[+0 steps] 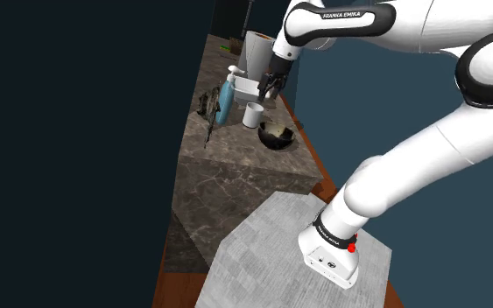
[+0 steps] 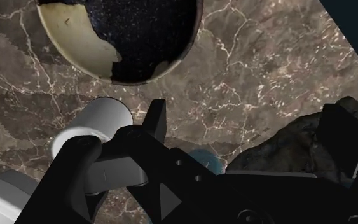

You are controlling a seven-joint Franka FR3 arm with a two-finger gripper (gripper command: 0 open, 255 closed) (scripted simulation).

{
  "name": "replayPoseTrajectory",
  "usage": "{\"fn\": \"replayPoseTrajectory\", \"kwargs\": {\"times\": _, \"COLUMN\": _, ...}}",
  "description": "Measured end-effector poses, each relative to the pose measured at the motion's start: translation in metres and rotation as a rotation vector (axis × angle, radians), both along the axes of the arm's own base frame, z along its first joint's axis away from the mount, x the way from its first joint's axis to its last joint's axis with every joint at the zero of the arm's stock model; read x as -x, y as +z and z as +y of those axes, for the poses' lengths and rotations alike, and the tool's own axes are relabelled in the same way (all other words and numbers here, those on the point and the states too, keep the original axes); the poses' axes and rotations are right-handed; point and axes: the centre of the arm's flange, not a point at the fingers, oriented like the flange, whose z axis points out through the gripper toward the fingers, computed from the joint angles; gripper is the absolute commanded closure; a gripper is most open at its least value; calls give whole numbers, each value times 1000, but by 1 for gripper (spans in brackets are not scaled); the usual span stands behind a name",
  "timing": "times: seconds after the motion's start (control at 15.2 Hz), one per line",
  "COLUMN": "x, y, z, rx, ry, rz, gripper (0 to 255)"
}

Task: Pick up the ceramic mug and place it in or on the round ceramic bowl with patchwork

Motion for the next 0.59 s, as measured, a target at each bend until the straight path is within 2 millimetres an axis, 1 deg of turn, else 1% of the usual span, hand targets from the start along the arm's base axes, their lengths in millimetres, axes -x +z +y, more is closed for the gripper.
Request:
{"fn": "replayPoseTrajectory", "kwargs": {"times": 0.13, "x": -17, "y": -13, "z": -11, "rx": 12, "ry": -3, "rz": 9, "gripper": 0}}
{"fn": "replayPoseTrajectory", "kwargs": {"times": 0.2, "x": -28, "y": -20, "z": -15, "rx": 17, "ry": -4, "rz": 12, "gripper": 0}}
{"fn": "replayPoseTrajectory", "kwargs": {"times": 0.4, "x": -54, "y": -45, "z": -40, "rx": 35, "ry": -8, "rz": 26, "gripper": 0}}
{"fn": "replayPoseTrajectory", "kwargs": {"times": 0.59, "x": -80, "y": -64, "z": -59, "rx": 53, "ry": -12, "rz": 40, "gripper": 0}}
